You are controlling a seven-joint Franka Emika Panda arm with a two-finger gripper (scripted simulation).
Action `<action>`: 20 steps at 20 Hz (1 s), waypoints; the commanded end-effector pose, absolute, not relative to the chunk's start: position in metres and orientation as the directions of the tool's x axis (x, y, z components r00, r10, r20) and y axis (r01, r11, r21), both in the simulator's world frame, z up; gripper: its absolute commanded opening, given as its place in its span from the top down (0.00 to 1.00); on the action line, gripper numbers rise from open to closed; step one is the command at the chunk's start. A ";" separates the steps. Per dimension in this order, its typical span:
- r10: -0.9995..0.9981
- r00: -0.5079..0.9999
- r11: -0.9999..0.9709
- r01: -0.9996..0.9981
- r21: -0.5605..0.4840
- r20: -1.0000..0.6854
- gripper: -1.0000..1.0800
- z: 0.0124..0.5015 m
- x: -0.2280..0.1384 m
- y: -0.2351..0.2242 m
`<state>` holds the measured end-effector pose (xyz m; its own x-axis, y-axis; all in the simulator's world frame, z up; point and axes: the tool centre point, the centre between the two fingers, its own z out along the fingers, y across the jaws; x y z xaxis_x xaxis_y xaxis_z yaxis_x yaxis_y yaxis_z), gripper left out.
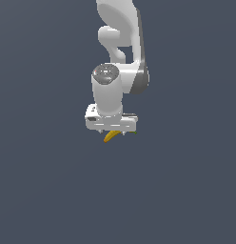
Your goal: Pick up the object and move it to a goal position.
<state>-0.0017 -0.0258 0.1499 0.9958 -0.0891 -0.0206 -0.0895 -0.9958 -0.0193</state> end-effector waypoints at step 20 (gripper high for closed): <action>-0.326 0.945 -0.945 -0.327 -0.016 -0.023 0.04 0.130 -0.018 -0.014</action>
<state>-0.0156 -0.0159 0.1325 0.9559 -0.2929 -0.0224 -0.2933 -0.9559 -0.0171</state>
